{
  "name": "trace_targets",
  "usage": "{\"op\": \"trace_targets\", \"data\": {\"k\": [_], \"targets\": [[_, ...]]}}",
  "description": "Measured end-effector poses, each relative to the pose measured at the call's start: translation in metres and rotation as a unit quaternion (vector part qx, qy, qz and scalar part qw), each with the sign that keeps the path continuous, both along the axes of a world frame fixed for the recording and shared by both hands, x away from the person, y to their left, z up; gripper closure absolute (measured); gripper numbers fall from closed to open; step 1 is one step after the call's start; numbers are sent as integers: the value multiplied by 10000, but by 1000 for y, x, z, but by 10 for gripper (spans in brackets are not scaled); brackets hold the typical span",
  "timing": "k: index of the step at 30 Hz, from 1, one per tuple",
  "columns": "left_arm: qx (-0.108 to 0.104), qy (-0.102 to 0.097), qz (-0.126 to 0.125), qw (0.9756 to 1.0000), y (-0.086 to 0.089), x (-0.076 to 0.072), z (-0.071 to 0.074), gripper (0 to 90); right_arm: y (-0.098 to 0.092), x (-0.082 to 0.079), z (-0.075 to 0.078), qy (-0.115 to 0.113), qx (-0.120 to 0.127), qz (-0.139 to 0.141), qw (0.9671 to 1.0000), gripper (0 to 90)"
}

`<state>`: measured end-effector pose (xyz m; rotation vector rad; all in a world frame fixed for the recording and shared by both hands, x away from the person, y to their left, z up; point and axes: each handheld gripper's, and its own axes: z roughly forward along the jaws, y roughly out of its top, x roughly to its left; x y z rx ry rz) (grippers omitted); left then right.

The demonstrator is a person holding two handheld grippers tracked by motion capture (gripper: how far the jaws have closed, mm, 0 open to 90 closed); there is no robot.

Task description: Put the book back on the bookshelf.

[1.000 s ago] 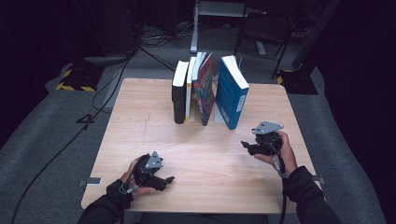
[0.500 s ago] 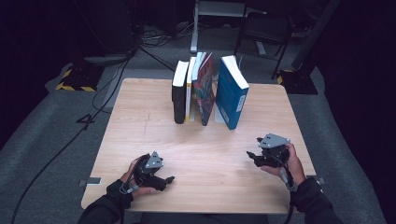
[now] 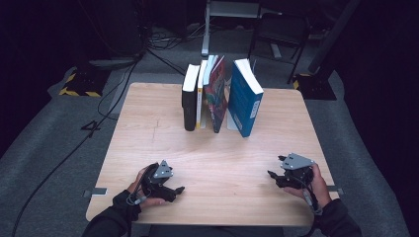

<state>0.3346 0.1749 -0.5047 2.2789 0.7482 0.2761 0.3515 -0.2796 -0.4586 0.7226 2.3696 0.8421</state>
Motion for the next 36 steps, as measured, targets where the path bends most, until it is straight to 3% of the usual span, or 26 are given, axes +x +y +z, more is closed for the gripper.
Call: {"op": "trace_targets", "data": {"k": [4,12,16,21,25,33,34,36], "targets": [[1,-1,2,10000,0,0,0,145,-11,-5,-6,72,159,21,9998,319],[-1,1,5,10000,0,0,0,145,-30,-15,-16,198,209,23,9996,319],[-2,3,3,10000,0,0,0,145,-37,-18,-18,231,225,-61,9995,319],[-4,1,9,10000,0,0,0,145,-52,-25,-26,344,492,-239,9979,321],[-4,1,9,10000,0,0,0,145,-58,-28,-32,385,521,-282,9975,321],[-5,0,9,10000,0,0,0,145,-83,-38,-44,676,1051,-634,9901,296],[-1,1,6,10000,0,0,0,145,-91,-39,-45,824,1242,-803,9856,284],[-4,1,7,10000,0,0,0,145,-96,-42,-46,809,1248,-912,9847,284]]}}
